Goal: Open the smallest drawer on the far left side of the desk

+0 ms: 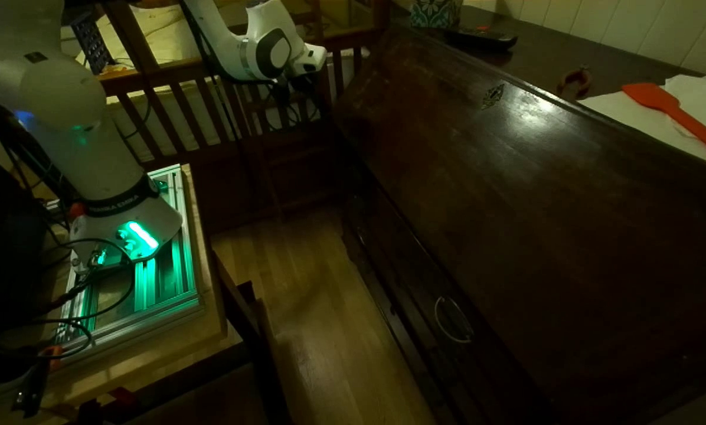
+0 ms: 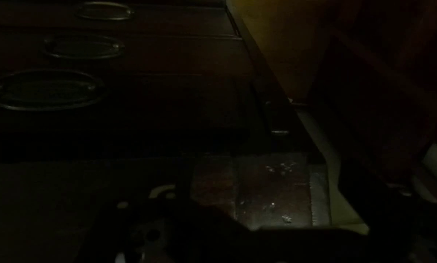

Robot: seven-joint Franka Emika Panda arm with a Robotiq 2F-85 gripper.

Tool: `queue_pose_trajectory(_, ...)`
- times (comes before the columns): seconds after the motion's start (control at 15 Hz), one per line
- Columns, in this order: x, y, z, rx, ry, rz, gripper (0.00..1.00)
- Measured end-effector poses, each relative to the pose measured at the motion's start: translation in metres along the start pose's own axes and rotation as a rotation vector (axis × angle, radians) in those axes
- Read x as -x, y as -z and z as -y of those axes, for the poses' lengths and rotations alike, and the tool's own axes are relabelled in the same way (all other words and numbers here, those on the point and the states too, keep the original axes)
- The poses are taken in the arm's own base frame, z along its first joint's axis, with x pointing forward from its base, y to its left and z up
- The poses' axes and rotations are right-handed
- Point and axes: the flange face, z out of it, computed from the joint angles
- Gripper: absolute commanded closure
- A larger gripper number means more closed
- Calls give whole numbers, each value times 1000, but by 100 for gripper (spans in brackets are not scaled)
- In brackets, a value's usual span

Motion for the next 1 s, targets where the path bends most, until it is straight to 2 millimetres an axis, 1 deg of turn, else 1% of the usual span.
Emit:
queue_pose_trajectory(0.13, 5, -16, 8, 8, -51, 15, 0)
queue_pose_trajectory(0.33, 27, -33, 41, -48, -108, 82, 0)
queue_pose_trajectory(0.4, 31, -35, 51, -67, -120, 95, 0)
queue_pose_trajectory(0.47, 31, -36, 57, -76, -122, 97, 0)
queue_pose_trajectory(0.67, 25, -39, 55, -77, -124, 90, 0)
queue_pose_trajectory(1.0, 22, -40, 50, -70, -133, 86, 0)
